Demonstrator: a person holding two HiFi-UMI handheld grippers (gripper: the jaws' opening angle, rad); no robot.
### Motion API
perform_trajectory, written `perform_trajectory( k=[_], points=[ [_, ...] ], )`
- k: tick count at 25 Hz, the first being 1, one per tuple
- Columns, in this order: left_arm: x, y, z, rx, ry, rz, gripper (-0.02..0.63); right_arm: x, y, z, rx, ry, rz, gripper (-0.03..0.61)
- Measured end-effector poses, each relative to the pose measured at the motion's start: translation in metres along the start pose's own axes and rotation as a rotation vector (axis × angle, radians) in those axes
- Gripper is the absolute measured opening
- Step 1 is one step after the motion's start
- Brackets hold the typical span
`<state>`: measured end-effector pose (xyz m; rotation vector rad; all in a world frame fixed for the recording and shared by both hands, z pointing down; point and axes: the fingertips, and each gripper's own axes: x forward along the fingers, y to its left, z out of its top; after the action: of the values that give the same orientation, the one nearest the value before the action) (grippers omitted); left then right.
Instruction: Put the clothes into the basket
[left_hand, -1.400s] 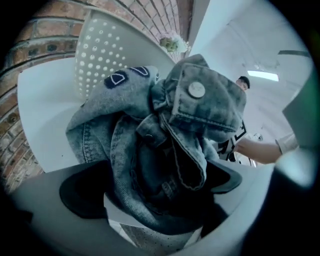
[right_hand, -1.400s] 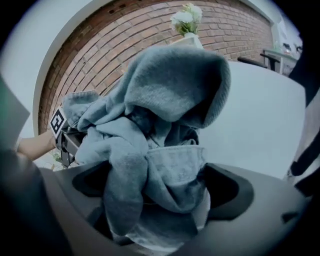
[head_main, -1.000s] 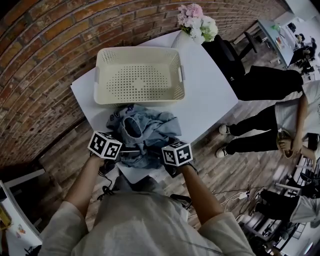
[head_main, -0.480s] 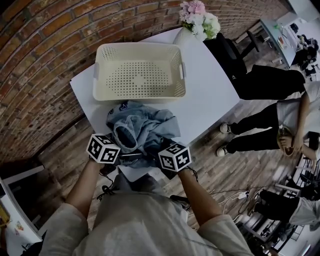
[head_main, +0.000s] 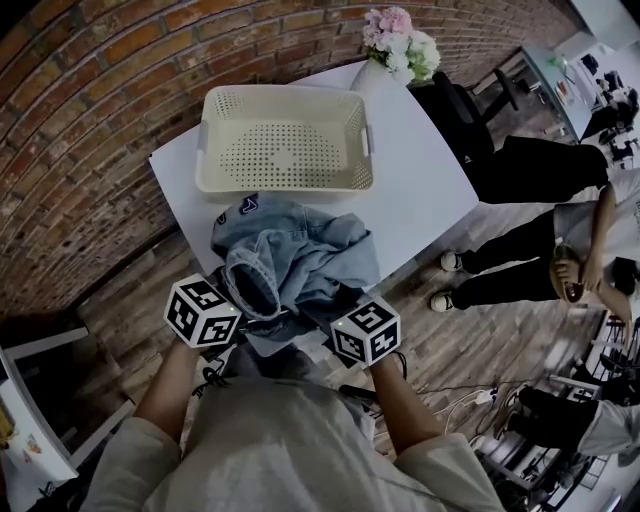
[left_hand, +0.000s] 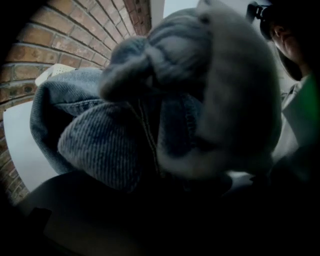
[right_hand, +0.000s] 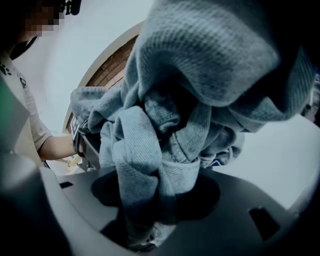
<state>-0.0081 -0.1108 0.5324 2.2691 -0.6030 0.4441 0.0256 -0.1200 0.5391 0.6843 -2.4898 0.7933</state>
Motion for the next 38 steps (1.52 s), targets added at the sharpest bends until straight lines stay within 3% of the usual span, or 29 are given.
perform_trajectory(
  k=[8, 20, 31, 38],
  points=[
    [-0.031, -0.041, 0.053, 0.155, -0.089, 0.039, 0.426, -0.042, 0.024, 0.057, -0.128, -0.119, -0.049, 0.264],
    [-0.074, -0.067, 0.138, 0.362, -0.212, 0.134, 0.426, -0.072, 0.043, 0.151, -0.318, -0.272, -0.074, 0.264],
    [-0.106, -0.056, 0.201, 0.464, -0.284, 0.213, 0.427, -0.066, 0.044, 0.224, -0.428, -0.341, -0.082, 0.262],
    [-0.109, -0.040, 0.232, 0.493, -0.317, 0.219, 0.427, -0.058, 0.032, 0.256, -0.472, -0.357, -0.101, 0.262]
  ],
)
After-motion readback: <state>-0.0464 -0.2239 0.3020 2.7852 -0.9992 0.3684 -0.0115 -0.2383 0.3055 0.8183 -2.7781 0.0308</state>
